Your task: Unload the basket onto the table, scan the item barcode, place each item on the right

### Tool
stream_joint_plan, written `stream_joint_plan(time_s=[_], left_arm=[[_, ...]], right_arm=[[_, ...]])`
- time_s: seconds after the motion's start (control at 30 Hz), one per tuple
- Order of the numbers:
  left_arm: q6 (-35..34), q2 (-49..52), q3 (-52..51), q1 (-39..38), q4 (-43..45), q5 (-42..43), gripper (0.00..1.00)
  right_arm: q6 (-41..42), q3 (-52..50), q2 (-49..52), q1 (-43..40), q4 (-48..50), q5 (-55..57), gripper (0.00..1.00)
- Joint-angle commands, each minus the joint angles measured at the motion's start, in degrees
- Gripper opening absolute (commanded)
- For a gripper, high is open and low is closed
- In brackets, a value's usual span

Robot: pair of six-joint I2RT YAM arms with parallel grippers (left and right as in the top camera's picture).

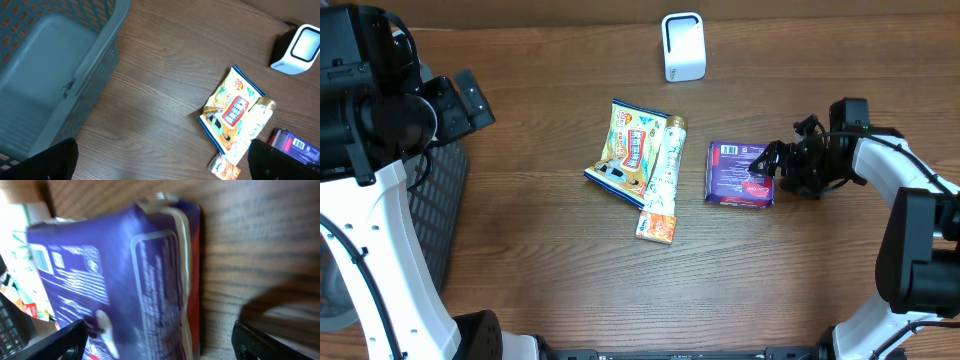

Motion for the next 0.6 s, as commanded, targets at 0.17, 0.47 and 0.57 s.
stream_joint_plan(time_s=[0.17,0.47,0.57], left_arm=[[-0.81,0.2,-0.31,0.24,0.07,0.24,1.0],[-0.81,0.2,-0.28,0.24,0.07,0.24,1.0],[-0.81,0.2,-0.31,0.24,0.07,0.24,1.0]], right_arm=[[-0.22,-1.4,-0.26,0.04,1.46,-1.14,0.93],[-0.2,-1.4,-0.26,0.04,1.64,-1.11,0.86],[0.02,-1.4,-0.26,0.04,1.66,-1.25,0.86]])
